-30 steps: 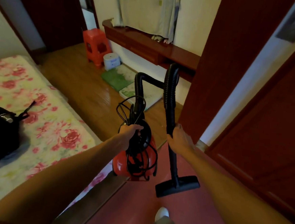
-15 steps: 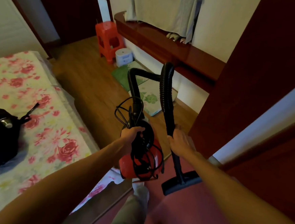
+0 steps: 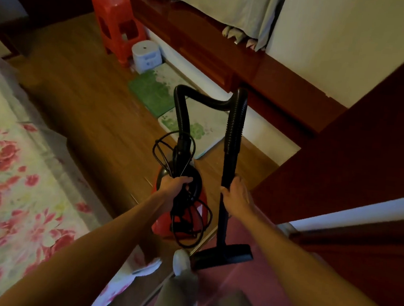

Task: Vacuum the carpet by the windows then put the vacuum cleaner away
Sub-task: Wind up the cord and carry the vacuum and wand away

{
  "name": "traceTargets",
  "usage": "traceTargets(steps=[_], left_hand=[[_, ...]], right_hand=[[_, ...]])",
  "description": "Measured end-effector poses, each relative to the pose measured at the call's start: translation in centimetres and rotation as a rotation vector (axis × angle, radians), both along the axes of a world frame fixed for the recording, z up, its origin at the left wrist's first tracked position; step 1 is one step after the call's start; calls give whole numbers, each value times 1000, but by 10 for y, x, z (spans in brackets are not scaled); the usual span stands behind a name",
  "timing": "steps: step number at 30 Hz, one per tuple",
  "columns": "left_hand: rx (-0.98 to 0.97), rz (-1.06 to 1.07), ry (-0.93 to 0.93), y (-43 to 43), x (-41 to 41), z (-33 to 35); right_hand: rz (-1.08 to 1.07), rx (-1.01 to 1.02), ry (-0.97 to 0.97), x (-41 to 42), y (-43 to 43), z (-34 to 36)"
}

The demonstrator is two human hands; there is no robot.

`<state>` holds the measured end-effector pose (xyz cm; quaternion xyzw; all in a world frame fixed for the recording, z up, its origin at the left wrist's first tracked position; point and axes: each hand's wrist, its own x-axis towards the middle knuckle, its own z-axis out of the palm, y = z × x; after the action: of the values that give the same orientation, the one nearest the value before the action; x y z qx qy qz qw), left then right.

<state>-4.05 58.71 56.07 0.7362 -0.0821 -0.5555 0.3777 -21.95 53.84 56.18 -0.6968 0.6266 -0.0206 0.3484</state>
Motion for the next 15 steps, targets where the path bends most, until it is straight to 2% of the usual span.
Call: traceTargets(steps=[8,12,15], left_hand=[[64,-233,-116,-113,35,-23],[119,-379,-209,-170,43,-48],[163,-464,-285,-216,51,-69]], right_hand=[[-290,112,-120,36,-86,-43],[-300,222,-121,44,-127,-76],[-397,314,-217,57,-153,-113]])
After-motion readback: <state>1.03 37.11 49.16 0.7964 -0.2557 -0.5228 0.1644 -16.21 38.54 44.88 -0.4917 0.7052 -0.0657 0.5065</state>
